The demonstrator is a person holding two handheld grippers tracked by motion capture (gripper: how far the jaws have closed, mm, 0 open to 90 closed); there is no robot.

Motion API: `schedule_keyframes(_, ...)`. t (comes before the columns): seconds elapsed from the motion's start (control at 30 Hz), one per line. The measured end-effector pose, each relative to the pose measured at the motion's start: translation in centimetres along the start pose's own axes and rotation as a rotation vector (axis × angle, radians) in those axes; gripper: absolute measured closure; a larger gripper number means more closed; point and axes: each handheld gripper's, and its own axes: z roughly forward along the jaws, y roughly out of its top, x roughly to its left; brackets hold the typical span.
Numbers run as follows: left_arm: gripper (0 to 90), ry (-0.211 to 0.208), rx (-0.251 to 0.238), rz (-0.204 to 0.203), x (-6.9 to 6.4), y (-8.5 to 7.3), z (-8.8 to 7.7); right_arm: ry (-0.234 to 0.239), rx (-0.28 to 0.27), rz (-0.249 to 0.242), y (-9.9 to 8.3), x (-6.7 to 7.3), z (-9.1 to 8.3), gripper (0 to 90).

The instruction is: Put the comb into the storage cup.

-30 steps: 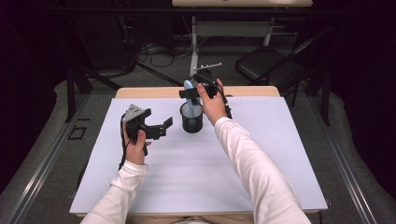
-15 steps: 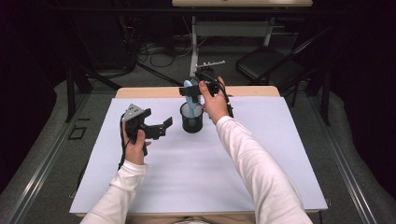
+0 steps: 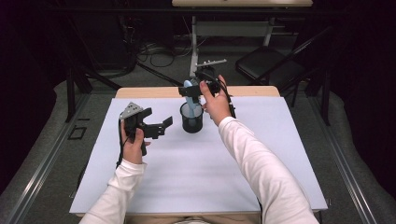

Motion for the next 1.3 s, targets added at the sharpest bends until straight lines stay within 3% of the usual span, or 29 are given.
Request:
schedule_keyframes(0.57, 0.4, -0.031, 0.037, -0.009, 0.2, 0.7, -0.1, 0.032, 0.002, -0.013, -0.9, -1.2, -3.0, 0.0)
schedule_keyframes(1.03, 0.4, -0.049, 0.067, 0.002, -0.1, 1.2, -0.4, 0.033, 0.003, -0.01, -3.1, -2.6, -5.7, 0.0)
schedule_keyframes(1.3, 0.4, -0.069, 0.083, 0.022, -0.4, 1.5, -0.8, 0.049, 0.014, -0.033, -4.3, -2.8, -6.7, 0.0)
